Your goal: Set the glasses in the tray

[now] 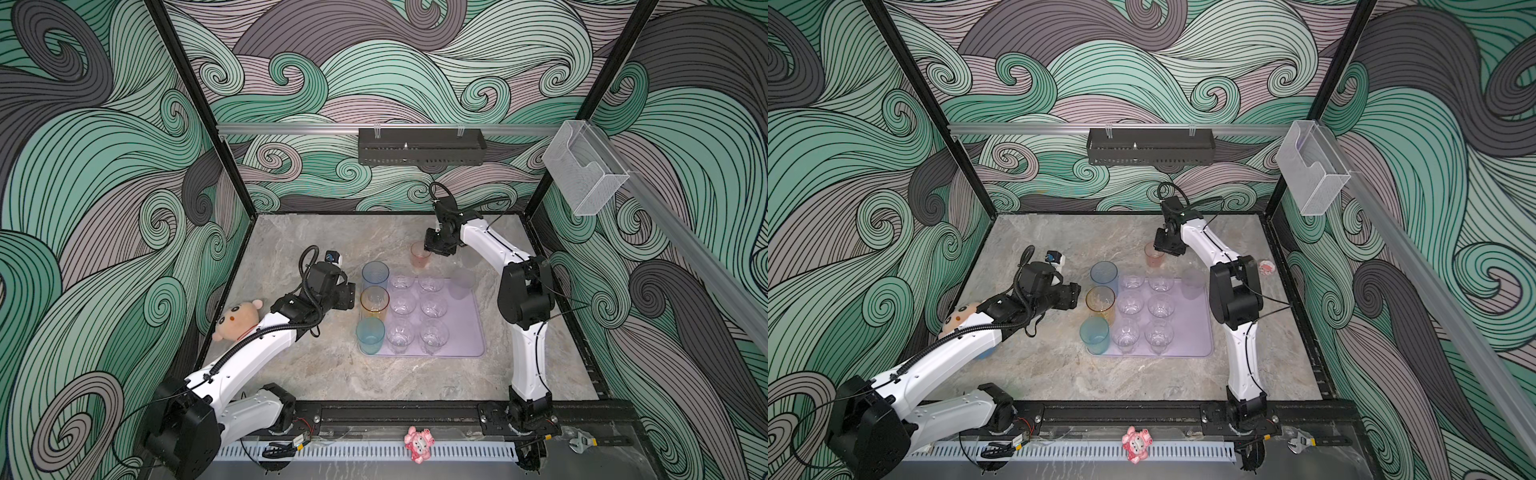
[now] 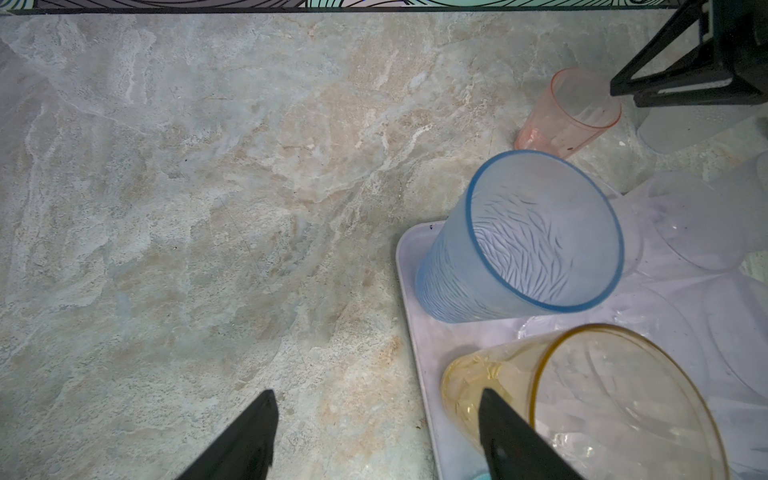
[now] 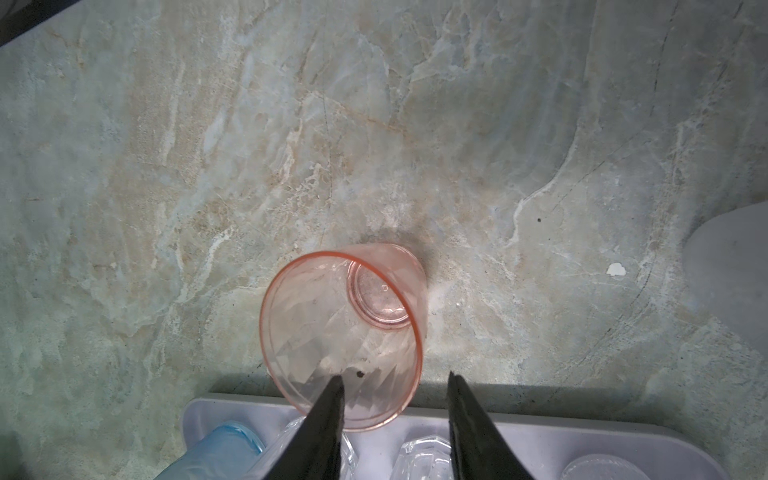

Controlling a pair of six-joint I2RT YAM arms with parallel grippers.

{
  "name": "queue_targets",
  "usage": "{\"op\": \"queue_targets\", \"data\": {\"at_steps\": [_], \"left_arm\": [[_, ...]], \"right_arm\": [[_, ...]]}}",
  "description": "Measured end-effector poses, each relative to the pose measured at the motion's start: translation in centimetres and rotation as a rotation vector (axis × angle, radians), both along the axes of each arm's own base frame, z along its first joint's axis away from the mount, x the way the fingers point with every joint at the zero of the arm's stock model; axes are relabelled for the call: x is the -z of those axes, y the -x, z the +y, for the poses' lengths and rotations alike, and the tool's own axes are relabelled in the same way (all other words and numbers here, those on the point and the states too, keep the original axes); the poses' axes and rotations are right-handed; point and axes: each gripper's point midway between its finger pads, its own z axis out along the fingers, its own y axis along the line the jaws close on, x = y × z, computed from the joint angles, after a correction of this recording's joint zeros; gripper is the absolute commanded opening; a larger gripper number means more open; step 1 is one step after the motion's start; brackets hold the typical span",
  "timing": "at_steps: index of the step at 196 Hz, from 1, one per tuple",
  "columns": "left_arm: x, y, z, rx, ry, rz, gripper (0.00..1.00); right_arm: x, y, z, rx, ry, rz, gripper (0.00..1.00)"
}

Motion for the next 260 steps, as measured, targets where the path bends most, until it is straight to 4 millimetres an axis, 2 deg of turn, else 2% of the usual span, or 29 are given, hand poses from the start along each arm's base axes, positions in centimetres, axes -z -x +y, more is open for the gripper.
{"op": "queue_targets", "data": {"at_steps": [27,47,85,107,133,165,260], "left_arm": [[0.3,-0.1,0.0,-0.001,-0.006,0.01,0.78],[-0.2,-0.5,-0.3,0.004,-0.01,0.01,0.78],[-3.2,-2.1,-1.8,0.044,0.013,-0.034,0.77],[-3.7,-2.2,-2.6,0.069,0.01,-0.043,0.76],[-3.2,-2.0,-3.4,0.099,0.001,-0.028,0.76],[-2.8,-1.7,-3.9,0.119,0.0,-0.013,0.76],[-2.6,-1.6,-4.1,0.132,-0.005,-0.01,0.76]], "right_arm": [[-0.5,0.1,-0.6,-0.002,0.013,-0.006,0.43],[-1.6,0.4,-2.1,0.016,0.026,-0.022,0.44],[-5.0,1.5,-7.6,0.118,0.068,-0.079,0.5],[-5.8,2.1,-10.9,0.189,0.102,-0.093,0.52],[-4.6,2.5,-14.3,0.267,0.136,-0.067,0.53],[-2.6,2.7,-16.5,0.319,0.144,-0.017,0.51],[2.6,1.5,-17.0,0.337,0.135,0.06,0.39]]}}
